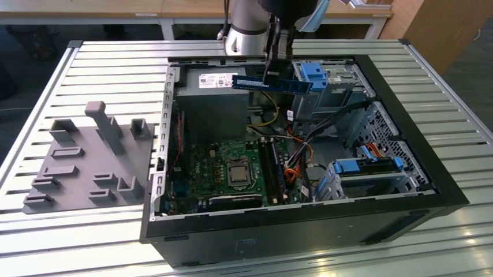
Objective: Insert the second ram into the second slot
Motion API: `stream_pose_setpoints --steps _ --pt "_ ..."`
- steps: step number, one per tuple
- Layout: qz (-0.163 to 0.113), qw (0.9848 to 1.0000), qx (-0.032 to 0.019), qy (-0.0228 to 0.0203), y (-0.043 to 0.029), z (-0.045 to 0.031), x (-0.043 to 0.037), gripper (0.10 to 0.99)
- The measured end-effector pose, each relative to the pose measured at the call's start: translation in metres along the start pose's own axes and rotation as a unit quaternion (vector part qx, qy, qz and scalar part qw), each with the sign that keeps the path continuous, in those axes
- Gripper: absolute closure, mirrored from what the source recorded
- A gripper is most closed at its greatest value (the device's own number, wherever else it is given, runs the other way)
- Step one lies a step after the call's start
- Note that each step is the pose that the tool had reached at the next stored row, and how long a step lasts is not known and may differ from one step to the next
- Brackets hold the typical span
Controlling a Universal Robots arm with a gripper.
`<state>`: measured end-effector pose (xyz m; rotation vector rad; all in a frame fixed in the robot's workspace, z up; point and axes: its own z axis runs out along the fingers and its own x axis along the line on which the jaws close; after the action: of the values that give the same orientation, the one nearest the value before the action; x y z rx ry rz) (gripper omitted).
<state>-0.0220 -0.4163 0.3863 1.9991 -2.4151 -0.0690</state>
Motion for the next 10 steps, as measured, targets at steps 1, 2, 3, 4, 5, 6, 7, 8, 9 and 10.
stream_pose_setpoints --steps 1,2,3,4,5,6,7,8,9,10 --pt "0.001 1.0 0.0 -0.0001 0.0 0.0 0.0 0.969" --pt "0.002 1.0 0.0 -0.0001 0.0 0.0 0.0 0.969" --pt "0.003 1.0 0.0 -0.0001 0.0 0.0 0.0 0.969" --pt "0.004 1.0 0.0001 -0.0001 0.0 0.0 0.0 0.969" --pt "0.004 1.0 0.0001 -0.0002 0.0 0.0 0.0 0.969" --pt "0.005 1.0 0.0001 -0.0002 0.0 0.0 0.0 0.969" --pt "0.006 1.0 0.0001 -0.0002 0.0 0.0 0.0 0.969" --pt "0.007 1.0 0.0002 -0.0002 0.0 0.0 0.0 0.969" --pt "0.008 1.0 0.0002 -0.0003 0.0 0.0 0.0 0.969" --pt "0.009 1.0 0.0002 -0.0003 0.0 0.0 0.0 0.969"
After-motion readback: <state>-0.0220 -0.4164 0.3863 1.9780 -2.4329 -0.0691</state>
